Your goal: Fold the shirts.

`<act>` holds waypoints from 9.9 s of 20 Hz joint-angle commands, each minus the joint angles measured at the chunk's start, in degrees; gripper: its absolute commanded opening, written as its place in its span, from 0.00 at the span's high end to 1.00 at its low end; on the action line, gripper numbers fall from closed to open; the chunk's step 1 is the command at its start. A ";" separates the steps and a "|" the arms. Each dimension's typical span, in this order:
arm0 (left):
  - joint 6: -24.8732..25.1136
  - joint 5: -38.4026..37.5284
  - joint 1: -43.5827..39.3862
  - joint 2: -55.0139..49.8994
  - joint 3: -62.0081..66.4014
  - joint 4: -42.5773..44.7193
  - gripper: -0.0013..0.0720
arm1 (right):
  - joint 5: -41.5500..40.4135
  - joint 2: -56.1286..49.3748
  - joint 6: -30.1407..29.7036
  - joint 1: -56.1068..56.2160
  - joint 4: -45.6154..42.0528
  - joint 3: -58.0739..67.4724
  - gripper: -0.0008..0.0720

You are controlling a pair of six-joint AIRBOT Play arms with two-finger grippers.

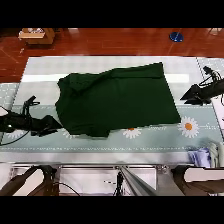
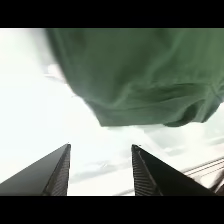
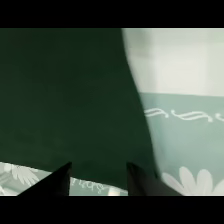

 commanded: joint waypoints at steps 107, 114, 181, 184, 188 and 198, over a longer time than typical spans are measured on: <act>-0.09 8.63 -14.75 -31.23 56.37 -1.40 0.96 | -25.42 5.75 11.41 15.37 -9.22 13.99 0.95; 0.37 24.92 -16.24 -39.47 56.46 -1.75 0.96 | -42.03 -2.73 11.65 15.37 -3.65 13.99 0.95; 12.87 -2.75 9.11 -6.60 -3.10 1.05 0.32 | -12.37 26.32 -1.57 -14.80 6.51 -28.55 0.33; 13.40 2.10 8.87 -6.62 -5.42 0.98 0.32 | -11.78 26.32 -1.57 -14.80 6.69 -28.52 0.33; 14.91 5.57 4.76 -7.21 -6.84 -0.98 0.32 | -10.21 26.32 -1.55 -14.80 6.69 -28.52 0.33; 14.91 9.03 -3.23 -9.42 -6.84 -5.68 0.96 | -4.35 26.29 -1.75 -14.82 2.16 -28.55 0.22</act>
